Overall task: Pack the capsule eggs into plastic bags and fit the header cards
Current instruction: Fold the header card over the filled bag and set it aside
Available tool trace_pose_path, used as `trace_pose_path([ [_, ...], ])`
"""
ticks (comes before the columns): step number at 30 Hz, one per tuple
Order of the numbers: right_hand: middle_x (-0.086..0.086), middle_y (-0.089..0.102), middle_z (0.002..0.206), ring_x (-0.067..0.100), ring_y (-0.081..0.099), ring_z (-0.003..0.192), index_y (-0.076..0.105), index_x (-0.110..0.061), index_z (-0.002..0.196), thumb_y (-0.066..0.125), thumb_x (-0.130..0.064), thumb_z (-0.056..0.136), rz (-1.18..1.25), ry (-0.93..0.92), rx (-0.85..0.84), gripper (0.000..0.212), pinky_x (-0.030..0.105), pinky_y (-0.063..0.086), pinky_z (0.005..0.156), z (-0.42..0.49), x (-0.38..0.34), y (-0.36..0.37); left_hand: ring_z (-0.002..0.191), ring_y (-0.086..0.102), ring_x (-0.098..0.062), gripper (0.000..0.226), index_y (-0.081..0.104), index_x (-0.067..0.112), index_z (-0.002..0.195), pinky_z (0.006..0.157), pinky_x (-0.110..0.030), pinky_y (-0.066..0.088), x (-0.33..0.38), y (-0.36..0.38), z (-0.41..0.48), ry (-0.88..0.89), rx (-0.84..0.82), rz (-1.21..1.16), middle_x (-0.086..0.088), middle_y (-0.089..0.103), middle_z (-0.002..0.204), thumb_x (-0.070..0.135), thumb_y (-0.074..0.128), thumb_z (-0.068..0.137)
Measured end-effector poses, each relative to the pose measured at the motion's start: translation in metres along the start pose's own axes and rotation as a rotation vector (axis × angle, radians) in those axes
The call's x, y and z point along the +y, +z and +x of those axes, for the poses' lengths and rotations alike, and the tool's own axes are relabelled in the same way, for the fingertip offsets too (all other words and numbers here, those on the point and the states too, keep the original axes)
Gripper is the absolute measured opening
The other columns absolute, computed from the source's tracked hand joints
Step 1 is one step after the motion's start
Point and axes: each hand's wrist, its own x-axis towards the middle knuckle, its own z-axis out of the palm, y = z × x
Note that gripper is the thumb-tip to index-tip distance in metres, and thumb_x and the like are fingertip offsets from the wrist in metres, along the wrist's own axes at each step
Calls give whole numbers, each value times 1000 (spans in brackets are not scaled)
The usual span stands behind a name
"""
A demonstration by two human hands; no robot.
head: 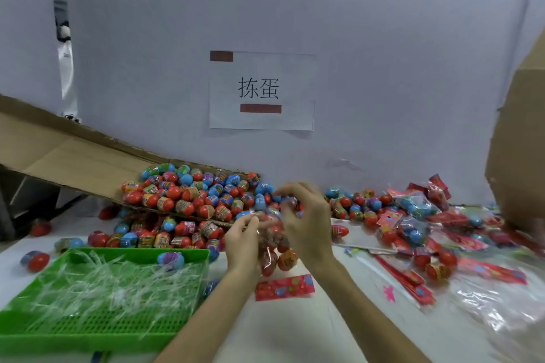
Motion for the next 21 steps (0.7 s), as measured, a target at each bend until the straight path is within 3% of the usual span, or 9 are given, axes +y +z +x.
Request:
trace_pose_path([
  [1,-5,69,93,17,64,94,74,-16,93,65,13,82,-29,53,154,33,30,56,83,-2,13,-11,99,74,-23,22,72,15,103,94,-43,57,0,0,1,28,5,17,-1,81,88,18,51,108],
  [3,-3,69,94,20,66,93,68,-18,97,67,10,83,63,238,224,32,19,54,77,-8,32,-25,96,74,-22,20,72,18,103,90,-40,58,1,-2,3,85,8,69,5,80,86,18,52,107],
  [5,-2,65,106,16,65,100,59,-21,116,76,-17,84,246,482,52,36,18,51,78,-9,43,-31,93,75,-20,18,72,20,104,79,-31,59,3,-1,2,126,5,83,5,80,88,17,54,107],
  [7,-2,63,116,16,64,107,52,-22,128,76,-41,78,385,695,-186,58,32,55,89,-6,50,-33,88,76,-15,17,72,22,103,68,-22,57,4,-1,-1,164,16,78,4,80,88,17,56,106],
  [8,1,65,118,20,67,107,54,-20,130,77,-42,80,436,765,-282,59,38,56,91,-5,51,-33,85,76,-13,17,72,23,103,65,-21,57,5,-1,-3,188,27,83,5,80,87,17,56,106],
  [11,8,72,113,23,73,97,65,-19,123,72,-33,93,516,800,-479,34,40,61,86,-8,50,-33,79,76,-13,17,72,25,102,63,-25,60,6,0,-7,253,29,97,5,79,85,17,57,105],
  [15,4,76,94,21,75,84,77,-19,101,70,-21,96,446,717,-418,9,33,62,74,-15,54,-31,77,76,-12,17,73,27,101,62,-25,60,5,1,-9,230,48,82,7,78,83,18,59,105],
  [18,4,76,85,18,73,70,80,-19,90,68,-11,96,462,731,-310,16,27,57,63,-12,53,-33,82,77,-13,18,75,24,101,66,-25,59,5,2,-7,183,40,26,3,80,87,16,59,104],
  [21,4,78,85,19,75,72,82,-20,87,65,-9,97,477,753,-276,22,24,55,60,-12,48,-35,81,77,-12,17,74,21,102,62,-22,58,4,3,-9,180,20,-1,3,80,86,15,59,104],
])
